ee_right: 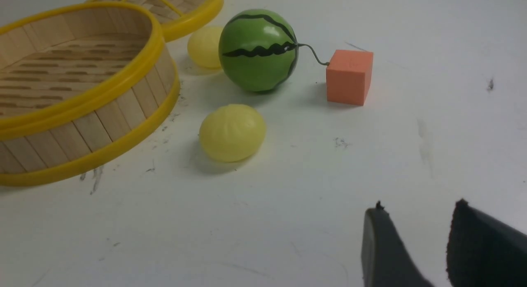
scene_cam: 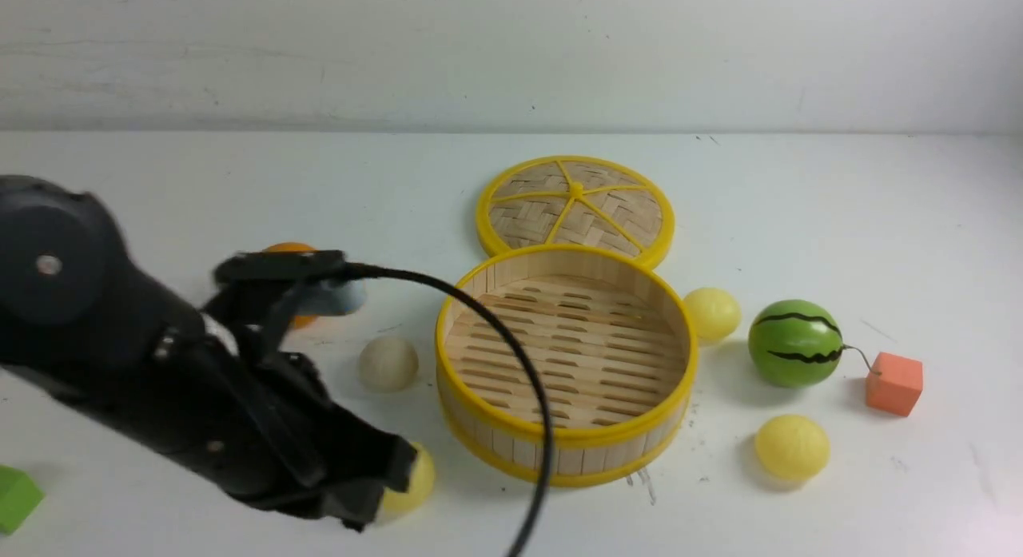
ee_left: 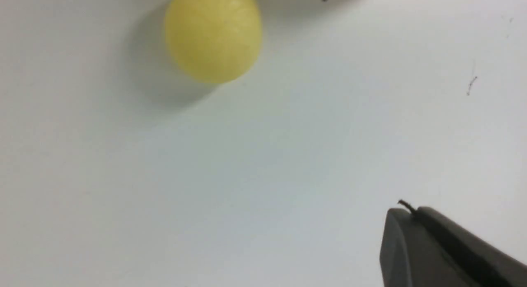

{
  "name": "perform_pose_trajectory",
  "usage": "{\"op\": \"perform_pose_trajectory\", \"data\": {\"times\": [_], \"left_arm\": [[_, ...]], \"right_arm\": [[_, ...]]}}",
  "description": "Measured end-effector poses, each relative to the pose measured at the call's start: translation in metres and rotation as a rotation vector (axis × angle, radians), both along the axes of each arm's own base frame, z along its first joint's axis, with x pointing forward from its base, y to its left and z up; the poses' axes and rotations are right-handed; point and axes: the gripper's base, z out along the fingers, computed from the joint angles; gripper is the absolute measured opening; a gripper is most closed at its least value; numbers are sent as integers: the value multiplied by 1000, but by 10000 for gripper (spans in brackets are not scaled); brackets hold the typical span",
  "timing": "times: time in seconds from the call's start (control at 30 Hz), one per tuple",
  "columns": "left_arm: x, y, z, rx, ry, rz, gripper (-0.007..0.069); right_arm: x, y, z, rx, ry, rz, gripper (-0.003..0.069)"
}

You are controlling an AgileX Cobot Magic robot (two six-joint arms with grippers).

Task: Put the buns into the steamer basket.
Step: Use the left arm to grab a steamed stuffed bun

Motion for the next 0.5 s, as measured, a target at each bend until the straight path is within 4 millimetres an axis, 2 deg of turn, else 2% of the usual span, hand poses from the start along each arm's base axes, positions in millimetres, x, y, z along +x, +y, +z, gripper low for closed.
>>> {"op": "perform_pose_trajectory", "data": {"times": [0.1, 0.3, 0.5], "left_arm": [[8, -12, -2, 41, -16, -5, -13], [46, -23, -28, 169, -1, 18, -9], [71, -22, -47, 209, 35, 47, 87]], "right_arm": [[0, 0, 0, 0, 0, 0, 239], [0, 0, 0, 0, 0, 0, 239], [0, 0, 0, 0, 0, 0, 239]]}}
